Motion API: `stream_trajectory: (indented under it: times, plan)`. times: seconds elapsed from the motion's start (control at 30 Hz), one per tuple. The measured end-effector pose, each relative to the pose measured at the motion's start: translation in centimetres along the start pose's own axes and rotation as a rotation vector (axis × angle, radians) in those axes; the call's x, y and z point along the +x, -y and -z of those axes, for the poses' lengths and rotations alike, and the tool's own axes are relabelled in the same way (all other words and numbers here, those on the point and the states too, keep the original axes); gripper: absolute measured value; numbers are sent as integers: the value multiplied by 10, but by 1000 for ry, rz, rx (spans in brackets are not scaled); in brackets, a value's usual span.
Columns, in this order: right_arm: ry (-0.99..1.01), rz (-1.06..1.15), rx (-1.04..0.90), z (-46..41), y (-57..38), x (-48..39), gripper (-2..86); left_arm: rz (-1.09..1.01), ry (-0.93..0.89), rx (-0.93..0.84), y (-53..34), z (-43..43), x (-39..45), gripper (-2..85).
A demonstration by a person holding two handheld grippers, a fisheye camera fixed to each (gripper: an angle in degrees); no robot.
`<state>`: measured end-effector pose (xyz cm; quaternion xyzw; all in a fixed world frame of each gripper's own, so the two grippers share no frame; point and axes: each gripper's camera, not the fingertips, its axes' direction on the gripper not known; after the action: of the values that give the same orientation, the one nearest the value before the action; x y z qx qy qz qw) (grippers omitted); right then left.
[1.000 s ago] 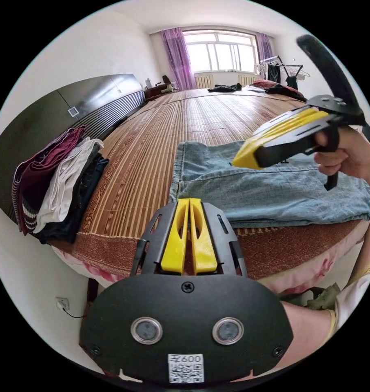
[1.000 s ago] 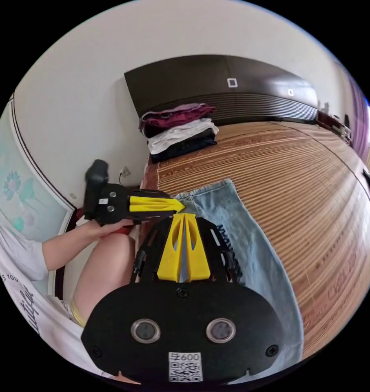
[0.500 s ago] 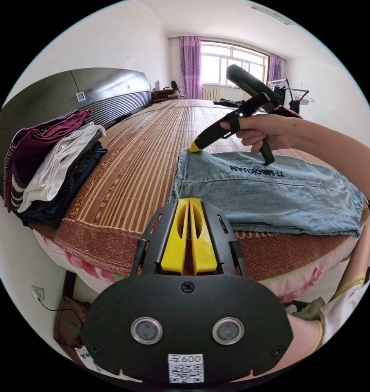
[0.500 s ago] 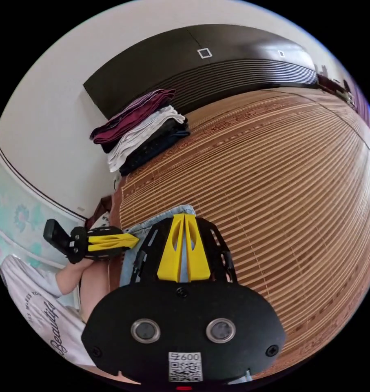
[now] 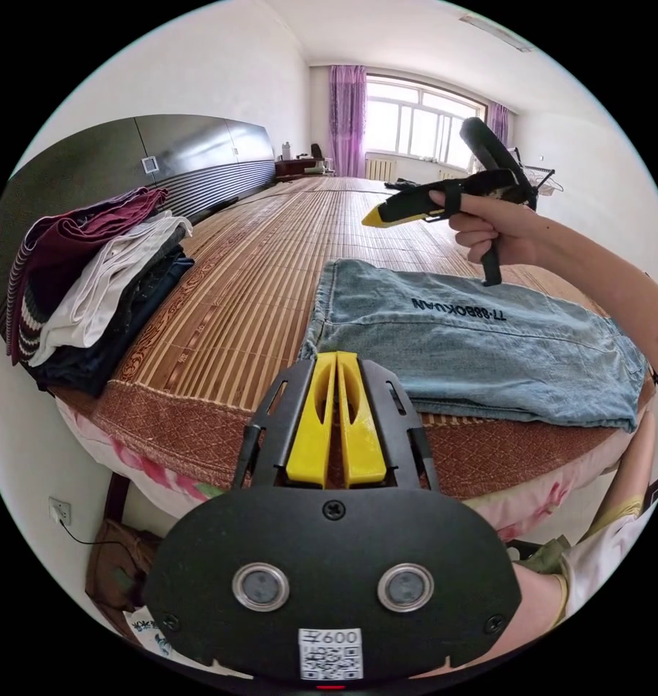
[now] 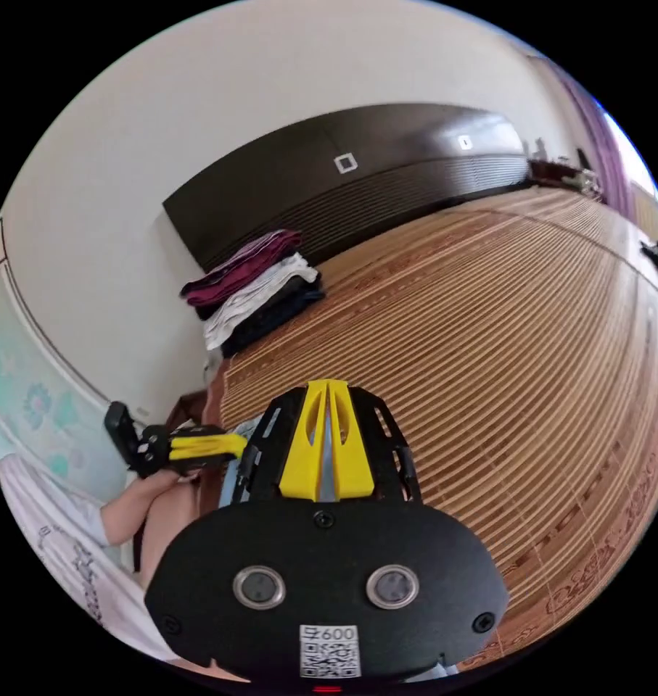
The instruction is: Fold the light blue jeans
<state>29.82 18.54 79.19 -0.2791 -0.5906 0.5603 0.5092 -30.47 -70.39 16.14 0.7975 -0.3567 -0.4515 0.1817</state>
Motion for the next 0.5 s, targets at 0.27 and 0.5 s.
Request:
stream_trajectory:
  times: [0.27,0.5]
  plan:
    - [-340,-212,27,-40,-3,20,-9,12,5,0,-6,-2,-11,7]
    - [-455,58,57,-12,-38,-70,-9,13,7,11,-11,-7,-26,6]
